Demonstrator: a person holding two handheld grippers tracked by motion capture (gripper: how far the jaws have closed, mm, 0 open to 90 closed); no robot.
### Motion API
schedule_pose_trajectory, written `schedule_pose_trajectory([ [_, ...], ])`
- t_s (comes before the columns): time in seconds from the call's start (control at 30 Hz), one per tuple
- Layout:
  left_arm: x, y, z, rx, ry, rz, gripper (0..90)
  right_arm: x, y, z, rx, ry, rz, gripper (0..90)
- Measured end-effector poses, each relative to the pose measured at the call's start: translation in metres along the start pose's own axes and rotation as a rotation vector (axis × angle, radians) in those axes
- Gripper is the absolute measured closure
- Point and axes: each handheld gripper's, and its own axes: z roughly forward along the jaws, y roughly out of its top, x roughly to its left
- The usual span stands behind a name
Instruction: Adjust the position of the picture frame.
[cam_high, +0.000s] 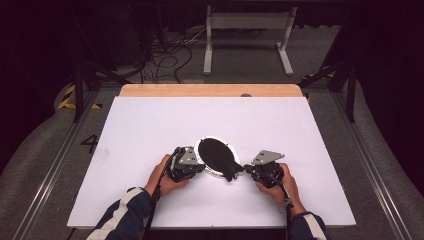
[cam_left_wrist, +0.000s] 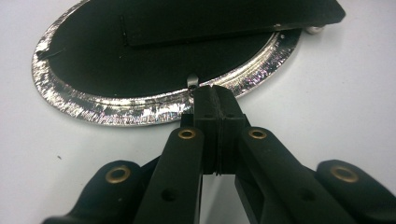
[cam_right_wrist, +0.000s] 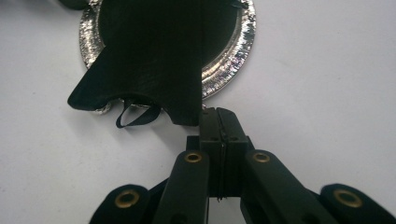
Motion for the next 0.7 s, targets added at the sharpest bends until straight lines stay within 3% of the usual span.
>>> schedule_pose_trajectory([
  [0.47, 0.009, -0.001, 0.0, -0.004, 0.02, -0.025, 89.5, 0.011, 0.001, -0.003, 0.016, 0.064, -0.04, 90.0],
  [0.7, 0.015, -0.002, 0.001, -0.011, 0.042, -0.045, 89.8, 0.023, 0.004, -0.001, 0.021, 0.109, -0.071, 90.0],
])
